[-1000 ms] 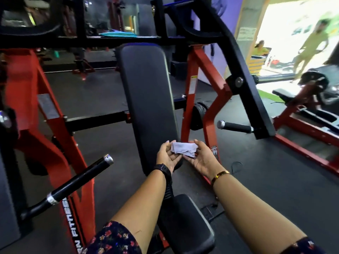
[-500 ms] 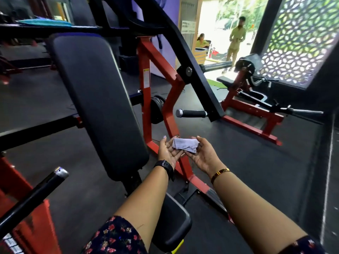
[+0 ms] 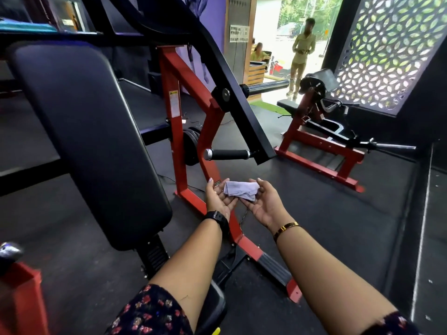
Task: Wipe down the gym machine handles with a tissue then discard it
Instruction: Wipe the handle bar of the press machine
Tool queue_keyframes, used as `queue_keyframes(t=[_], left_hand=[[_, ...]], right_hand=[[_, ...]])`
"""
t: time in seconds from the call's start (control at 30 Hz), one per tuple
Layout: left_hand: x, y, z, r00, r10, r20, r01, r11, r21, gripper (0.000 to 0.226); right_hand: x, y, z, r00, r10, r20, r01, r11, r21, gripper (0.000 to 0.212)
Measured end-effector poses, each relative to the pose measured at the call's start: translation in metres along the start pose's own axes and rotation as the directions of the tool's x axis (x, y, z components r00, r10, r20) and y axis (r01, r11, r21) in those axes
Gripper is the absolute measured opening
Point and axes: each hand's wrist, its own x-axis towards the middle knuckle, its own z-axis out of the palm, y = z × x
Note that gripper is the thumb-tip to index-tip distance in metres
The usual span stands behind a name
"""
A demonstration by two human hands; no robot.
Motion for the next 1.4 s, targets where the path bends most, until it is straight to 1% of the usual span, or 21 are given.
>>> queue_keyframes(t=[0.23, 0.5, 0.6, 0.77, 0.9, 0.97, 1.03, 1.07, 1.1, 1.13, 1.17, 1.2, 1.23, 1.27, 1.3, 1.33, 1.37, 1.4], left_hand=[[0.035, -0.029, 0.058, 0.996, 0.073, -0.059, -0.073, 0.997, 0.001, 0.053], [0.072, -0.05, 0.101, 0.975, 0.169, -0.146, -0.174, 0.984, -0.023, 0.053], [0.086, -0.049, 0.107, 0.964, 0.189, -0.189, -0.196, 0.98, -0.017, 0.053], [0.112, -0.036, 0.116, 0.945, 0.228, -0.234, -0.237, 0.971, -0.012, 0.053], [0.135, -0.016, 0.119, 0.938, 0.265, -0.225, -0.272, 0.962, 0.004, 0.053], [0.144, -0.004, 0.118, 0.929, 0.288, -0.23, -0.287, 0.957, 0.04, 0.053], [0.154, 0.009, 0.115, 0.896, 0.37, -0.244, -0.359, 0.929, 0.092, 0.048], [0.159, 0.015, 0.111, 0.851, 0.459, -0.255, -0.432, 0.888, 0.158, 0.045], [0.162, 0.02, 0.106, 0.783, 0.573, -0.241, -0.511, 0.814, 0.277, 0.041], [0.164, 0.025, 0.098, 0.687, 0.7, -0.198, -0.554, 0.68, 0.481, 0.036], [0.166, 0.03, 0.088, 0.585, 0.806, -0.089, -0.549, 0.475, 0.688, 0.034], [0.165, 0.035, 0.078, 0.528, 0.848, 0.052, -0.483, 0.249, 0.84, 0.037], [0.166, 0.038, 0.068, 0.51, 0.84, 0.185, -0.417, 0.053, 0.907, 0.045], [0.167, 0.041, 0.058, 0.518, 0.803, 0.294, -0.361, -0.107, 0.926, 0.056], [0.172, 0.046, 0.047, 0.553, 0.746, 0.37, -0.28, -0.252, 0.926, 0.066], [0.172, 0.049, 0.04, 0.617, 0.675, 0.405, -0.17, -0.388, 0.906, 0.075], [0.177, 0.05, 0.03, 0.685, 0.604, 0.408, -0.07, -0.503, 0.862, 0.082], [0.179, 0.049, 0.022, 0.725, 0.563, 0.397, -0.004, -0.574, 0.819, 0.086]], right_hand=[[0.054, -0.062, -0.038, 0.994, 0.079, 0.07, -0.076, 0.996, -0.051, 0.02], [0.107, -0.108, -0.056, 0.976, 0.154, 0.152, -0.136, 0.983, -0.121, 0.02], [0.128, -0.112, -0.057, 0.968, 0.185, 0.171, -0.158, 0.975, -0.158, 0.02], [0.162, -0.115, -0.046, 0.95, 0.208, 0.234, -0.179, 0.974, -0.143, 0.021], [0.186, -0.11, -0.023, 0.936, 0.193, 0.294, -0.147, 0.974, -0.172, 0.02], [0.197, -0.107, -0.01, 0.944, 0.17, 0.284, -0.115, 0.973, -0.201, 0.011], [0.207, -0.104, 0.002, 0.937, 0.175, 0.302, -0.106, 0.967, -0.231, 0.021], [0.211, -0.103, 0.009, 0.933, 0.183, 0.311, -0.103, 0.962, -0.254, 0.023], [0.218, -0.099, 0.014, 0.93, 0.184, 0.319, -0.1, 0.96, -0.263, 0.019], [0.221, -0.097, 0.022, 0.93, 0.189, 0.316, -0.097, 0.954, -0.283, 0.015], [0.225, -0.094, 0.029, 0.928, 0.189, 0.322, -0.097, 0.955, -0.282, 0.015], [0.226, -0.091, 0.036, 0.927, 0.189, 0.325, -0.097, 0.955, -0.28, 0.017], [0.227, -0.088, 0.044, 0.925, 0.181, 0.334, -0.091, 0.96, -0.266, 0.018], [0.224, -0.086, 0.051, 0.928, 0.163, 0.336, -0.069, 0.959, -0.275, 0.019], [0.222, -0.082, 0.057, 0.936, 0.124, 0.331, -0.023, 0.955, -0.294, 0.019], [0.219, -0.079, 0.061, 0.949, 0.054, 0.311, 0.064, 0.932, -0.358, 0.018], [0.218, -0.076, 0.063, 0.956, -0.045, 0.29, 0.179, 0.871, -0.458, 0.016], [0.217, -0.072, 0.064, 0.946, -0.153, 0.287, 0.297, 0.764, -0.572, 0.014]])
